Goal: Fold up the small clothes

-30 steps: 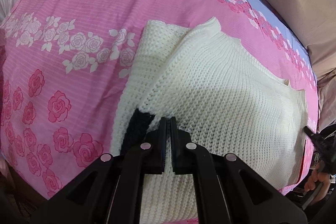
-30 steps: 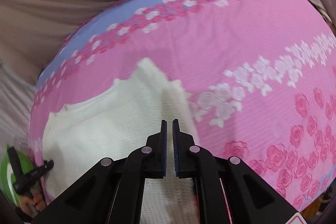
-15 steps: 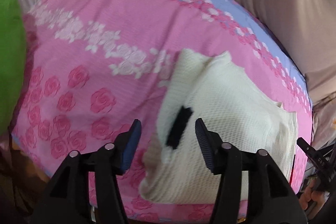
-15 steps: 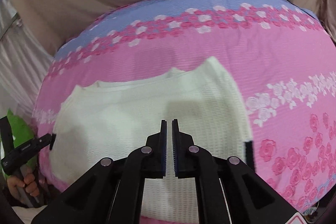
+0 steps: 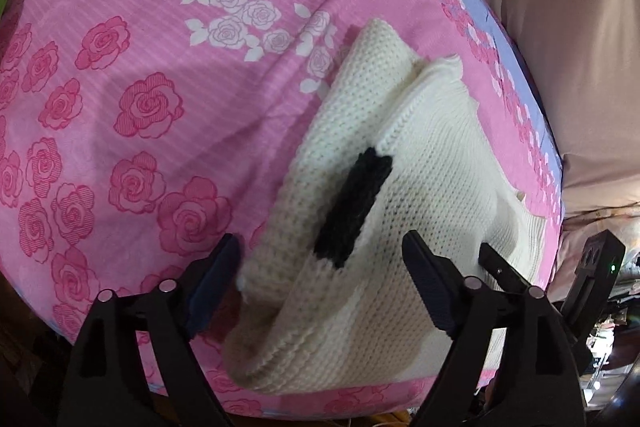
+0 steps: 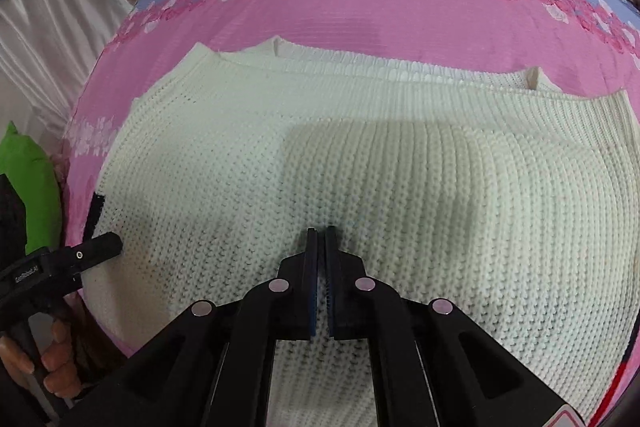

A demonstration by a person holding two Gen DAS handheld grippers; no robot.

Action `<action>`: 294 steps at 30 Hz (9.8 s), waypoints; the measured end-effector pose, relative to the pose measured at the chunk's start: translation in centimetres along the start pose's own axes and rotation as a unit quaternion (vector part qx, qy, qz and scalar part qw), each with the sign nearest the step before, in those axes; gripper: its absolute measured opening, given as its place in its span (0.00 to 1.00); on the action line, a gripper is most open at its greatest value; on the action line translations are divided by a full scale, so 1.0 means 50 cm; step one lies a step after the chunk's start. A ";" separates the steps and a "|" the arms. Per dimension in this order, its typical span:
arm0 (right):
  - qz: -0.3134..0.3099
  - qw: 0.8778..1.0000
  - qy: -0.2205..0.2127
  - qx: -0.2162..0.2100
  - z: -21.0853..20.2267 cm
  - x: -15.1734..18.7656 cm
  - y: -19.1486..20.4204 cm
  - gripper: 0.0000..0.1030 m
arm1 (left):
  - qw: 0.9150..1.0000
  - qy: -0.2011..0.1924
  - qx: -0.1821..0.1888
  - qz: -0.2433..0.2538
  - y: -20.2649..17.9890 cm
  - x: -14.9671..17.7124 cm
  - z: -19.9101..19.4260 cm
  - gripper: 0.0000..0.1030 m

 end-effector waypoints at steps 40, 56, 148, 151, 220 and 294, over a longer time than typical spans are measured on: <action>0.152 0.983 -0.100 -0.029 -0.252 0.109 -0.310 0.65 | 0.968 -0.162 0.040 0.185 -0.274 0.162 -0.140 0.67; 0.187 0.975 -0.042 -0.109 -0.188 0.095 -0.297 0.20 | 0.932 -0.080 0.035 0.352 -0.374 0.243 -0.089 0.69; 0.199 0.976 -0.084 -0.025 -0.225 0.195 -0.427 0.69 | 0.977 0.090 0.039 0.189 -0.389 0.239 0.169 0.85; 0.221 0.970 -0.061 -0.079 -0.167 0.194 -0.427 0.71 | 0.981 0.110 0.065 0.148 -0.378 0.238 0.201 0.91; 0.142 0.980 -0.124 -0.064 -0.145 -0.108 -0.250 0.31 | 0.961 -0.048 -0.007 0.272 -0.386 -0.024 0.036 0.74; 0.132 0.972 -0.160 0.109 -0.266 -0.009 -0.181 0.50 | 0.918 -0.197 -0.119 0.323 -0.409 0.106 -0.013 0.84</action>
Point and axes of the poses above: each gripper's, at about its wrist camera, not at the fingertips, and z roughly the way its jaws point, y to its left, x to its underside, the point moved 4 cm from there along z, roughly the way its jaws point, and after that the axes turned 9 degrees about -z, right-handed, at the moved point
